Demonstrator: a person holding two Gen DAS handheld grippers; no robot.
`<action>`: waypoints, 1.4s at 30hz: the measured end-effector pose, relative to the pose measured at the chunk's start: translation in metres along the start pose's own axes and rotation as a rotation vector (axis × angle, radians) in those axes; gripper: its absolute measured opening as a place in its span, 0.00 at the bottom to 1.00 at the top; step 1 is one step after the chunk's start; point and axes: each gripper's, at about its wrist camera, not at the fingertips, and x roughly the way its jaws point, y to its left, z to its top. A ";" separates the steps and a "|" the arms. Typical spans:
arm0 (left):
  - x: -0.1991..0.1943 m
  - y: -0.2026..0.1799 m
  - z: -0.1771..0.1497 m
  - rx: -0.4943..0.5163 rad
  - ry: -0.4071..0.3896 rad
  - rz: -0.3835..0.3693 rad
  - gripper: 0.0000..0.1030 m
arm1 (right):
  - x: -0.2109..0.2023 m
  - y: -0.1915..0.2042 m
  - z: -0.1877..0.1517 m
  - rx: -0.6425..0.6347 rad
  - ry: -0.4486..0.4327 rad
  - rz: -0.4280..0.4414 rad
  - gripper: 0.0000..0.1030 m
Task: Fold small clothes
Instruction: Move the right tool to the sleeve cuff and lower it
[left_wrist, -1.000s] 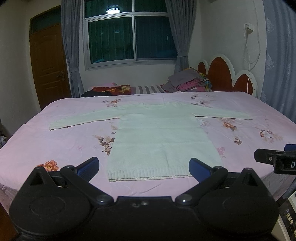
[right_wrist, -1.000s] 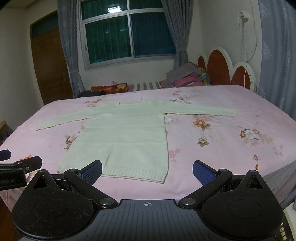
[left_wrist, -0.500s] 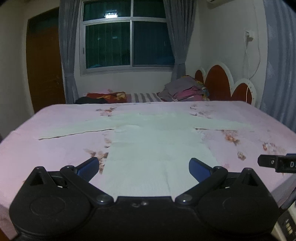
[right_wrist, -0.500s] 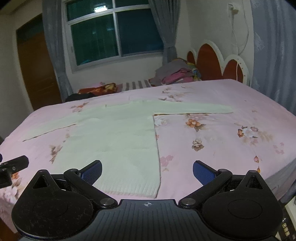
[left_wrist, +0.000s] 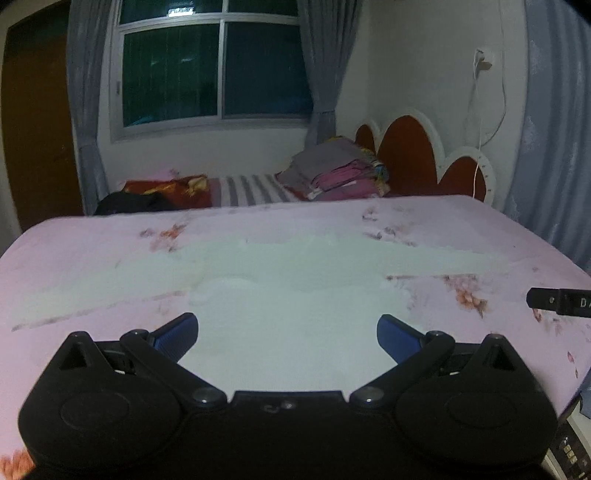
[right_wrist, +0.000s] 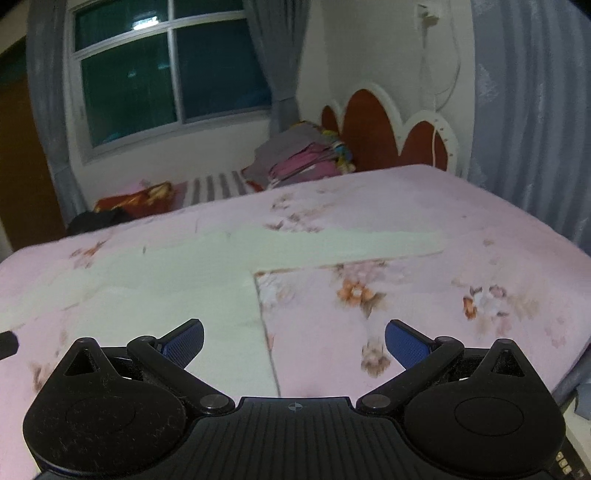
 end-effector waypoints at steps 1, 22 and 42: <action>0.006 0.003 0.004 -0.004 -0.002 -0.011 1.00 | 0.005 -0.001 0.005 0.006 -0.005 -0.006 1.00; 0.188 -0.019 0.041 -0.074 0.172 0.098 1.00 | 0.221 -0.243 0.075 0.419 0.021 -0.068 0.88; 0.253 -0.046 0.061 -0.088 0.243 0.218 1.00 | 0.324 -0.366 0.059 0.715 0.099 -0.015 0.27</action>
